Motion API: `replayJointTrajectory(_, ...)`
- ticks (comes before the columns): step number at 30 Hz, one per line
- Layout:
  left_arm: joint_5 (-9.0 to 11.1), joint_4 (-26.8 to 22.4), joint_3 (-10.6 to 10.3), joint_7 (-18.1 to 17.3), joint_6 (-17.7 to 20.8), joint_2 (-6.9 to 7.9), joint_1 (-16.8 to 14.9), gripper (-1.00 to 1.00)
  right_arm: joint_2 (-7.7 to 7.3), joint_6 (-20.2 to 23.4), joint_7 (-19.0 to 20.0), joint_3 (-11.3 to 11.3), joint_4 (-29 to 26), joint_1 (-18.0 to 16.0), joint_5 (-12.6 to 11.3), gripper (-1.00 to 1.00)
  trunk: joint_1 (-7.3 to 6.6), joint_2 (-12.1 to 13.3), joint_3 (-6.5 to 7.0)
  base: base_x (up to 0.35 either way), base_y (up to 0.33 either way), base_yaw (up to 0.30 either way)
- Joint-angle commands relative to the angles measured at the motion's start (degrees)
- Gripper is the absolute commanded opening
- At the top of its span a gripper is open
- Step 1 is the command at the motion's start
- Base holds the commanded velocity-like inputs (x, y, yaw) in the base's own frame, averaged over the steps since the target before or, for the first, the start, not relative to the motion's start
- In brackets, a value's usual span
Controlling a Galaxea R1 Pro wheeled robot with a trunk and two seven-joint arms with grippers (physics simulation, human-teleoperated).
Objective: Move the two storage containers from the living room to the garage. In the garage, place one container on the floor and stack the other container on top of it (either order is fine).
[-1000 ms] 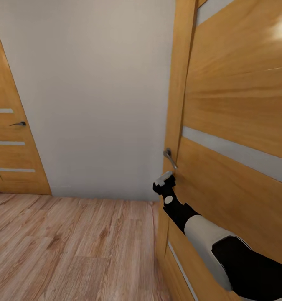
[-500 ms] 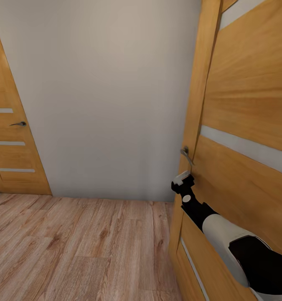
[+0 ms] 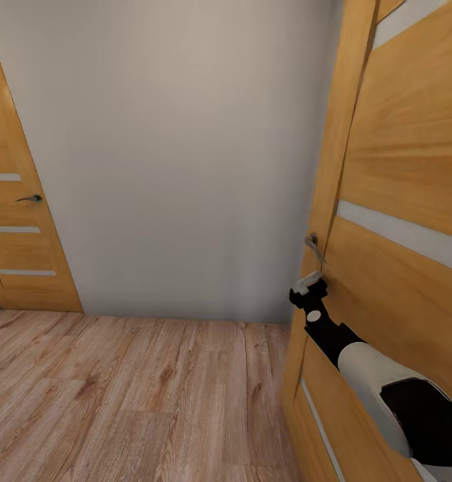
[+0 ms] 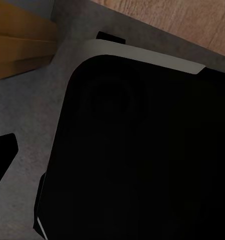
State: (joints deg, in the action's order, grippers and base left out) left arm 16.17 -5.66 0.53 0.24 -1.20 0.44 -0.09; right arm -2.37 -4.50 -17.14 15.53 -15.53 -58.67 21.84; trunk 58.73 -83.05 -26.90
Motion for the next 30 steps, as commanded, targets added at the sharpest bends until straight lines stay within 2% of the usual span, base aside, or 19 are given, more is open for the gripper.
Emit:
replayJointTrajectory(1,0.25,-0.03,0.04,0.03,-0.11,0.00,0.00,1.00,-0.30,-0.07,-0.44,-0.64,0.08,-0.05,0.31,1.00,0.00,-0.03,-0.06,0.000,0.000,0.000)
replayJointTrajectory(16,0.21,-0.06,0.05,0.02,-0.11,0.00,0.00,1.00,-4.20,-0.23,-0.44,-0.90,0.06,-0.09,0.31,1.00,0.00,-0.03,-0.06,0.000,0.000,0.000)
replayJointTrajectory(21,0.22,-0.06,0.01,0.02,-0.11,0.00,0.00,1.00,-5.01,-0.33,-0.44,-2.47,0.06,-0.08,0.32,1.00,0.00,-0.03,-0.06,0.000,0.000,0.000)
replayJointTrajectory(25,0.19,-0.06,0.04,0.02,-0.12,0.00,0.00,1.00,-6.72,-0.40,-0.44,-2.94,0.06,-0.07,0.34,1.00,0.00,-0.03,-0.06,0.000,0.000,0.000)
replayJointTrajectory(30,0.18,-0.06,0.01,0.02,-0.11,0.00,0.00,1.00,-7.22,-0.42,-0.44,-3.23,0.06,-0.10,0.38,1.00,0.00,-0.03,-0.06,0.000,0.000,0.000)
